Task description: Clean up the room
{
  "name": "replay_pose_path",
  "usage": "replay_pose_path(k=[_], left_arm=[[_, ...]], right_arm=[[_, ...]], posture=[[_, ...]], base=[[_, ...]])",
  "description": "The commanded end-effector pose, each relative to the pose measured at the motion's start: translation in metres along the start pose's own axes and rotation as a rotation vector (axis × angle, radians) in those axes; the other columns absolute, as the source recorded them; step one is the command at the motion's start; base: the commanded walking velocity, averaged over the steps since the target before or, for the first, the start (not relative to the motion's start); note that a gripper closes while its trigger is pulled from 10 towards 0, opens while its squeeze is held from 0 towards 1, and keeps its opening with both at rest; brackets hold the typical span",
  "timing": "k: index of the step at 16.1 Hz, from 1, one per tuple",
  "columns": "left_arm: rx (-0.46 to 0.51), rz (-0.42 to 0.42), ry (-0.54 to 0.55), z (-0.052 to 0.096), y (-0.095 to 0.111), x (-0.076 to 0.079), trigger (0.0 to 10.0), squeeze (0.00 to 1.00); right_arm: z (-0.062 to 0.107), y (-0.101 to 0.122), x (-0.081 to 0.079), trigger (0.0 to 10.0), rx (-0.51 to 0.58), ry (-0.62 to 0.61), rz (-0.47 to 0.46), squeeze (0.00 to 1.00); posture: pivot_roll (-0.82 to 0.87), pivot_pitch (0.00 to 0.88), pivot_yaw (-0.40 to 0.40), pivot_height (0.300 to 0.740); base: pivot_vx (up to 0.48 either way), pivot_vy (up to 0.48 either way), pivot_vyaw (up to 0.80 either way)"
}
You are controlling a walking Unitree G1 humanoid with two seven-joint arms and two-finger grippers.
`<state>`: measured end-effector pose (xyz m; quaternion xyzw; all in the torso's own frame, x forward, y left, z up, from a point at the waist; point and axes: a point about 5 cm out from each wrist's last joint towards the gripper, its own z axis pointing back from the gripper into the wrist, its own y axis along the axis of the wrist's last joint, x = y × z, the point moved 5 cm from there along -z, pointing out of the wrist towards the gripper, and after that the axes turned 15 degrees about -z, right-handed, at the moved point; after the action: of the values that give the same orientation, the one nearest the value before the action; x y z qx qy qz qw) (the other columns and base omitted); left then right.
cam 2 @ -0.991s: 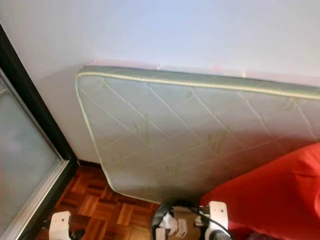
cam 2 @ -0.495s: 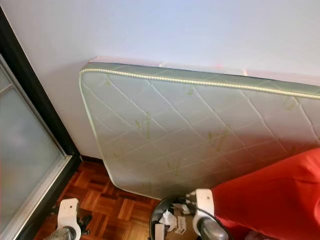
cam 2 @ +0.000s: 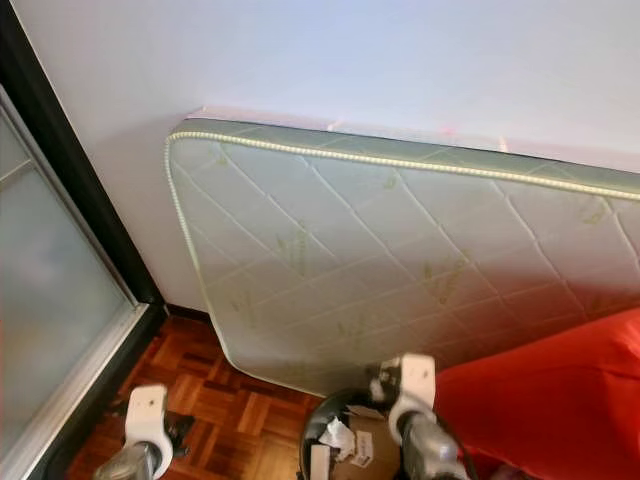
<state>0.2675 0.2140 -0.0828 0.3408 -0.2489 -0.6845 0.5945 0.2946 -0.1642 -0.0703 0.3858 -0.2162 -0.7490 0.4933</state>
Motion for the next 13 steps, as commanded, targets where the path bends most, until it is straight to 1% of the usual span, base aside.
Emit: replay_pose_path(k=[1, 2, 4, 6, 7, 8, 9, 11, 12, 13], left_arm=[[0.040, -0.020, 0.007, -0.003, 0.013, 0.001, 10.0, 0.00], [0.059, -0.023, 0.007, -0.003, 0.017, 0.002, 10.0, 0.00], [0.090, -0.030, 0.006, -0.002, 0.020, 0.002, 10.0, 0.00], [0.124, -0.028, 0.006, -0.001, 0.023, 0.004, 10.0, 0.00], [0.129, -0.028, 0.006, 0.000, 0.024, 0.005, 10.0, 0.00], [0.149, -0.027, 0.001, 0.000, 0.027, 0.008, 10.0, 0.00], [0.152, -0.017, 0.006, 0.001, 0.025, 0.007, 10.0, 0.00], [0.150, -0.022, 0.010, 0.003, 0.020, 0.004, 10.0, 0.00], [0.154, -0.020, 0.018, 0.004, 0.018, 0.002, 10.0, 0.00], [0.154, -0.011, 0.034, 0.006, 0.016, -0.001, 10.0, 0.00]], right_arm=[[-0.001, 0.009, -0.002, 10.0, 0.033, 0.005, -0.021, 0.00], [-0.002, 0.012, -0.001, 10.0, 0.043, -0.002, -0.018, 0.00], [0.000, 0.013, 0.009, 10.0, 0.051, -0.027, -0.022, 0.00], [0.007, 0.001, 0.025, 10.0, 0.021, -0.050, -0.021, 0.00], [0.008, -0.002, 0.029, 10.0, 0.014, -0.056, -0.022, 0.00], [0.013, -0.007, 0.040, 10.0, 0.002, -0.070, -0.030, 0.00], [0.016, -0.011, 0.047, 10.0, -0.013, -0.083, -0.009, 0.00], [0.015, -0.018, 0.041, 10.0, -0.036, -0.070, 0.008, 0.00], [0.015, -0.022, 0.036, 10.0, -0.046, -0.055, 0.014, 0.00], [0.014, -0.029, 0.030, 10.0, -0.069, -0.034, 0.035, 0.00]], posture=[[0.03, 0.041, -0.052, 0.740], [0.04, 0.049, -0.049, 0.740], [0.04, 0.081, -0.049, 0.740], [0.05, 0.131, -0.053, 0.740], [0.05, 0.134, -0.053, 0.740], [0.06, 0.162, -0.055, 0.740], [0.06, 0.159, -0.052, 0.740], [0.06, 0.179, -0.059, 0.740], [0.07, 0.194, -0.081, 0.740], [0.09, 0.205, -0.101, 0.726]], base=[[0.000, 0.000, 0.00], [0.000, 0.000, 0.00], [0.000, 0.000, 0.00], [0.000, 0.000, 0.00], [0.000, 0.000, 0.00], [0.000, 0.000, 0.00], [0.000, 0.000, 0.00], [0.000, 0.000, 0.00], [0.000, 0.000, 0.00], [0.000, 0.000, 0.00]])
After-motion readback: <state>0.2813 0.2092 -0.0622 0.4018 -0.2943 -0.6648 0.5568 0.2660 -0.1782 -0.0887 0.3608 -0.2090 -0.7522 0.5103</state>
